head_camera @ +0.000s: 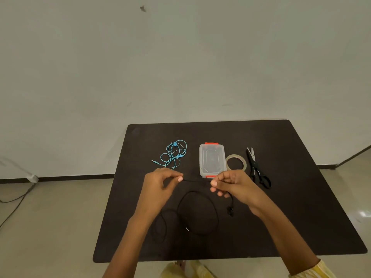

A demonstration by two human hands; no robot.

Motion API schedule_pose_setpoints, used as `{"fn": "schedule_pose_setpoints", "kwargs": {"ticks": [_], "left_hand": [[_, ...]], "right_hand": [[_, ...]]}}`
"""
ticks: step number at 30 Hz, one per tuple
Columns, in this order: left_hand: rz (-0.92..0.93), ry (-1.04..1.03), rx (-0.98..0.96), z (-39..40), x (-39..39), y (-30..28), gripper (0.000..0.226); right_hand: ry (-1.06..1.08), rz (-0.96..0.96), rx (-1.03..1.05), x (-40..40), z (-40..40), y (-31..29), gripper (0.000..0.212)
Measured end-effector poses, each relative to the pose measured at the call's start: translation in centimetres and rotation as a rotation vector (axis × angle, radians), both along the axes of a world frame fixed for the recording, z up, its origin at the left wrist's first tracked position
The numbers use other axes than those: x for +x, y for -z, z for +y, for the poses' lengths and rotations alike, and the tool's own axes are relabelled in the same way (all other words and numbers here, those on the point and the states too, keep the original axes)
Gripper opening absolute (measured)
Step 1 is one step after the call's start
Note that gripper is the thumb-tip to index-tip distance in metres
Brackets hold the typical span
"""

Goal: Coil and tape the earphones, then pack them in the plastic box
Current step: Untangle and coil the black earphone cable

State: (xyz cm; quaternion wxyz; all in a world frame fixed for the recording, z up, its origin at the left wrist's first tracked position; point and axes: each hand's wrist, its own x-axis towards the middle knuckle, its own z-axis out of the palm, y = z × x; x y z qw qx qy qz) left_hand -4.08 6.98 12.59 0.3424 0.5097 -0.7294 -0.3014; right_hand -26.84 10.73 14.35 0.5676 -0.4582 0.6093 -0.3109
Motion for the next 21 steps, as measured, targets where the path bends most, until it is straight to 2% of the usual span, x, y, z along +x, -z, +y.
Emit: {"fn": "schedule_pose_setpoints", "kwargs": {"ticks": [3, 10, 13, 16, 21], "left_hand": [[-0.098, 0.014, -0.042, -0.1, -0.4, 0.2, 0.022], [0.004, 0.234, 0.014, 0.7, -2.6, -0.3, 0.021], [0.067, 0.204, -0.005, 0.6, -2.5, -0.2, 0.016], [0.039, 0.178, -0.074, 0.5, -2.4, -0.3, 0.014], [0.018, 0.023, -0.138, -0.3, -0.4, 0.3, 0.009]], "right_hand": [[-0.004, 0.012, -0.009, 0.6, -0.1, 0.2, 0.007], [-0.029, -0.045, -0.04, 1.9, -0.6, 0.4, 0.007], [-0.025, -0.084, -0.068, 1.8, -0.7, 0.5, 0.005], [-0.026, -0.098, -0.094, 1.3, -0.9, 0.8, 0.005], [0.002, -0.016, -0.151, -1.5, -0.8, 1.9, 0.007]]}}
